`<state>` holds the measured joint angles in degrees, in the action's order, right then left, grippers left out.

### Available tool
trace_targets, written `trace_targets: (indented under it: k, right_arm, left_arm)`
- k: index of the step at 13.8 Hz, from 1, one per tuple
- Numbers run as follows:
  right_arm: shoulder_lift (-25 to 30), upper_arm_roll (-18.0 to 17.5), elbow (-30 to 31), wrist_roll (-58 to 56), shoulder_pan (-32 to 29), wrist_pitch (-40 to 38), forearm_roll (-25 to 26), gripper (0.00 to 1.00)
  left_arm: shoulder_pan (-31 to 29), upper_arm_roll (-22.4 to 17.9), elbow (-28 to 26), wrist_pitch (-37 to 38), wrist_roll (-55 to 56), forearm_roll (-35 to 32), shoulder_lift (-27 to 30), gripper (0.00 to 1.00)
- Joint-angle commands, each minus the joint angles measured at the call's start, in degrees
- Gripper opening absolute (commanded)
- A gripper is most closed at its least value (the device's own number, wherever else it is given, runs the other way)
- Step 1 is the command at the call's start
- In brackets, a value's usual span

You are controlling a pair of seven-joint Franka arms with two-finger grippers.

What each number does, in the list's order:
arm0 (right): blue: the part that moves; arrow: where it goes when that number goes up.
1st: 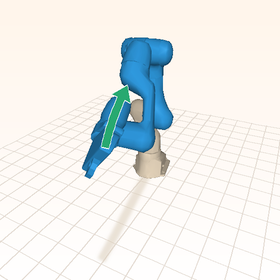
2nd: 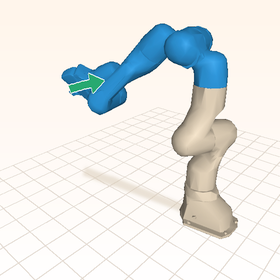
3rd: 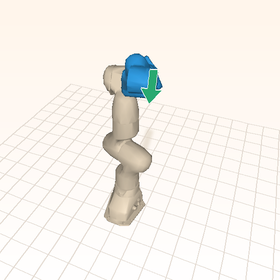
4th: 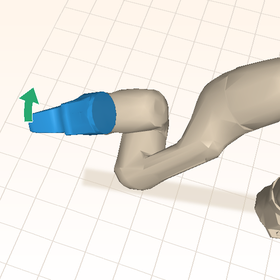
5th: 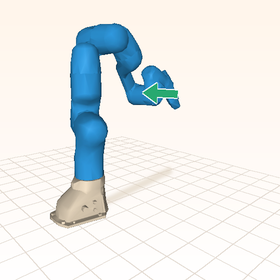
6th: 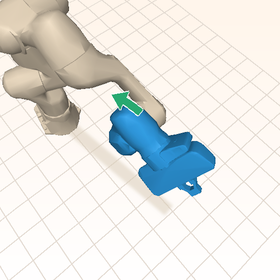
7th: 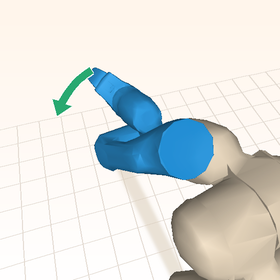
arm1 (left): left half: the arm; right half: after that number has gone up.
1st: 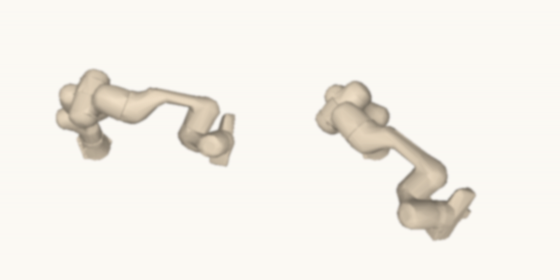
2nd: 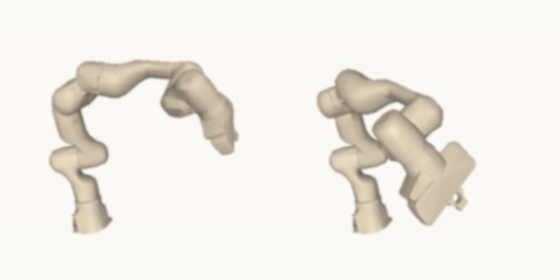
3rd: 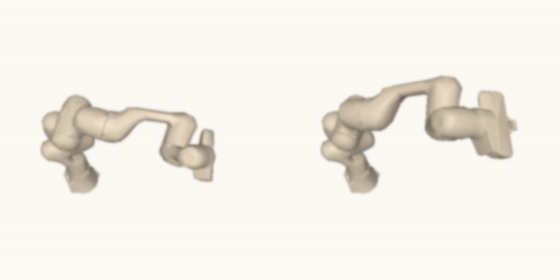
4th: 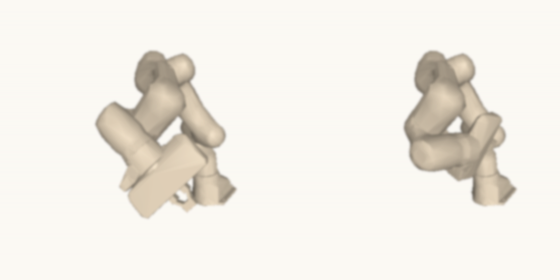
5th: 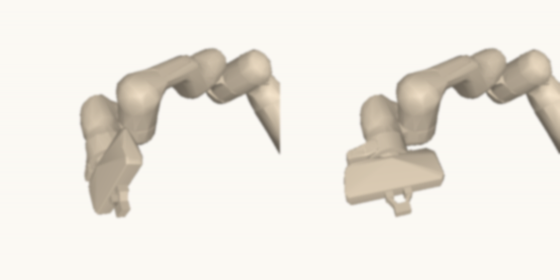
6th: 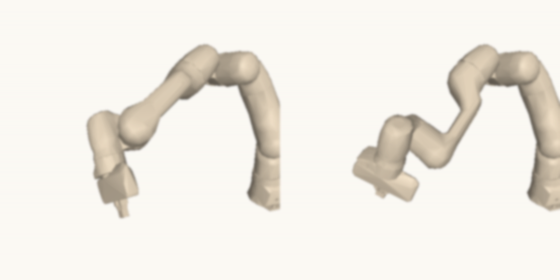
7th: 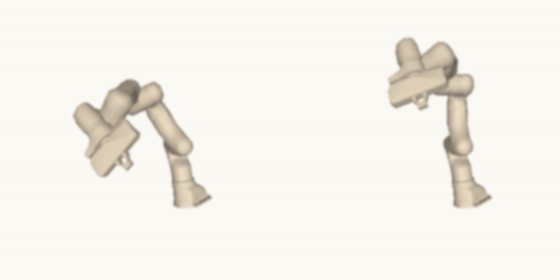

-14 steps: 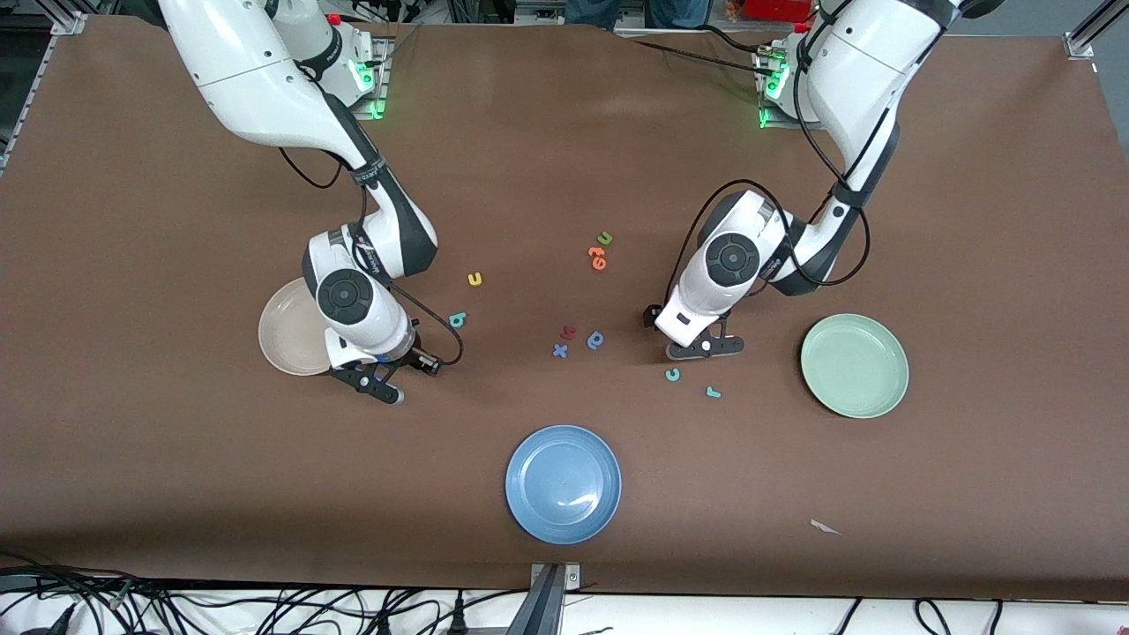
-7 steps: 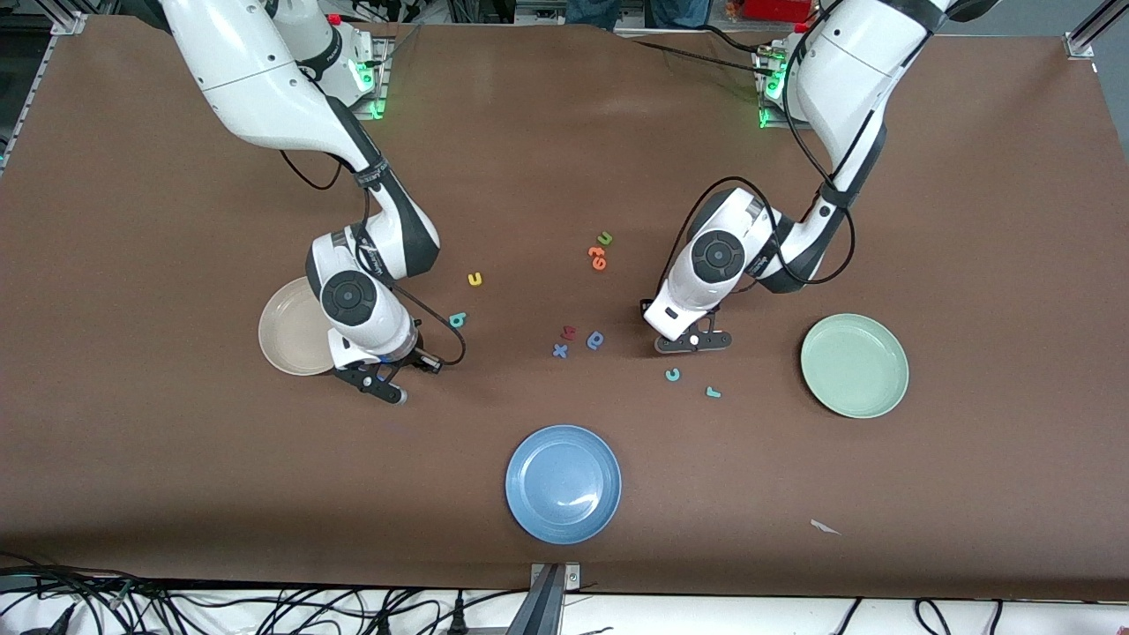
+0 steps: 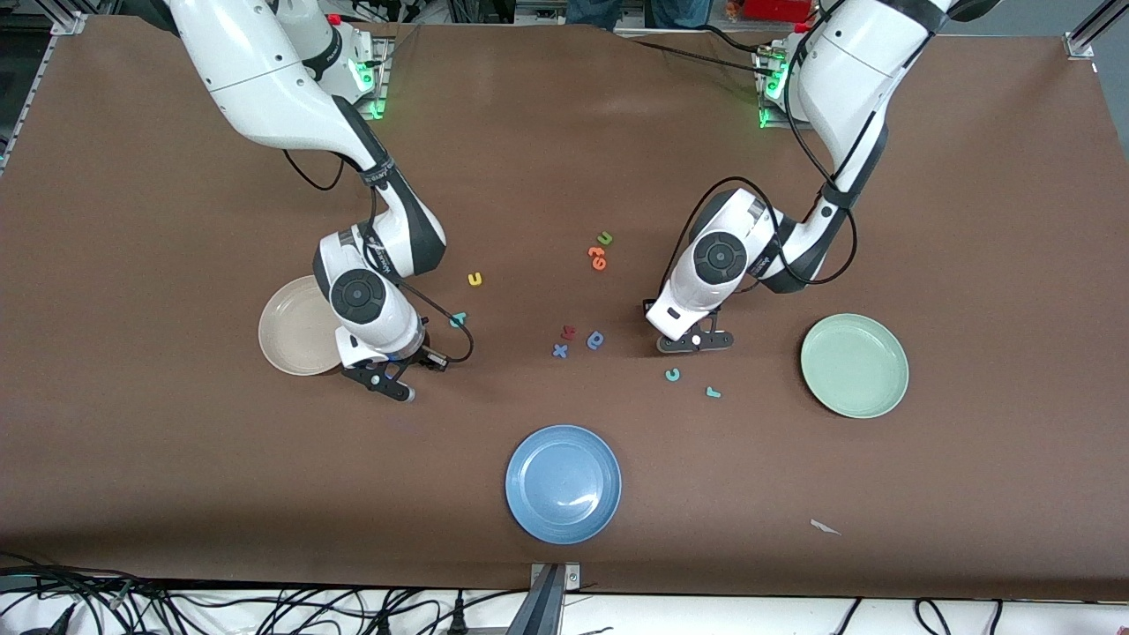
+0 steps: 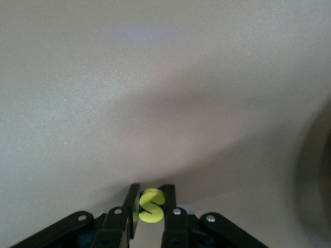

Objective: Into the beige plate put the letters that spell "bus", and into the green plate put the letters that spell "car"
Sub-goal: 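Grasp yellow s with the right gripper while the left gripper grasps yellow a, then release yellow s on the white plate while the left gripper releases yellow a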

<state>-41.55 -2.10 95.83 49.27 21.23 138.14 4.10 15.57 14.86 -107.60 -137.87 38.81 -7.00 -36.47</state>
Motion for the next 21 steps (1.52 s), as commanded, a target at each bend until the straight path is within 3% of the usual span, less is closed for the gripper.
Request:
trace_targets:
  k: [1, 4, 6, 9, 13, 14, 15, 16, 17, 19, 21]
  right_arm:
    - [2.2, 0.6, -1.1, -0.6, -0.2, -1.5, 0.6, 0.19]
    - [5.7, 2.4, -0.5, -4.0, -0.4, -7.4, 0.9, 0.19]
    - [8.1, 5.3, 2.0, -12.4, -0.6, -11.9, 0.6, 0.19]
    - [11.7, 9.8, 10.3, -21.8, -0.7, -10.2, 0.5, 0.14]
    - [14.6, 13.3, 20.5, -28.8, -0.7, -2.1, 0.5, 0.16]
    - [14.3, 13.6, 20.9, -28.9, -0.9, -1.9, 0.5, 0.34]
    - [14.2, 13.6, 20.8, -28.9, -0.9, -2.1, 0.5, 0.66]
    - [14.7, 13.6, 20.5, -28.7, -0.9, -2.3, 0.5, 0.82]
    - [15.8, 13.6, 20.3, -28.4, -0.9, -2.4, 0.5, 0.92]
    - [17.2, 13.2, 18.3, -27.8, -0.6, -3.3, 0.3, 0.93]
    - [16.9, 9.2, 12.2, -20.2, 0.1, -10.2, 0.2, 0.83]
  left_arm:
    - [-0.3, -0.1, -0.5, 0.4, -0.8, -2.1, 0.1, 0.28]
    - [-0.3, -0.1, -0.4, 0.4, -0.8, -2.1, 0.0, 0.12]
    - [-0.6, -0.4, 0.4, 1.7, -3.2, -2.1, 0.5, 0.09]
    - [-5.5, -0.1, 4.1, 11.4, -10.8, -1.9, 2.3, 0.08]
    - [-11.3, -0.2, 11.3, 23.1, -23.4, -1.8, 2.6, 0.05]
    - [-13.0, -0.4, 12.3, 24.7, -26.8, -2.1, 2.6, 0.05]
    - [-14.7, -0.6, 12.8, 25.5, -30.6, -2.1, 2.6, 0.05]
    - [-16.7, -0.7, 13.0, 25.5, -34.9, -2.1, 2.5, 0.04]
    - [-18.7, -0.9, 13.1, 25.5, -38.3, -2.7, 2.3, 0.04]
    - [-22.0, -1.0, 14.1, 25.3, -42.2, -7.0, 1.8, 0.04]
    - [-23.0, -1.1, 15.0, 24.8, -42.0, -7.8, 1.1, 0.04]
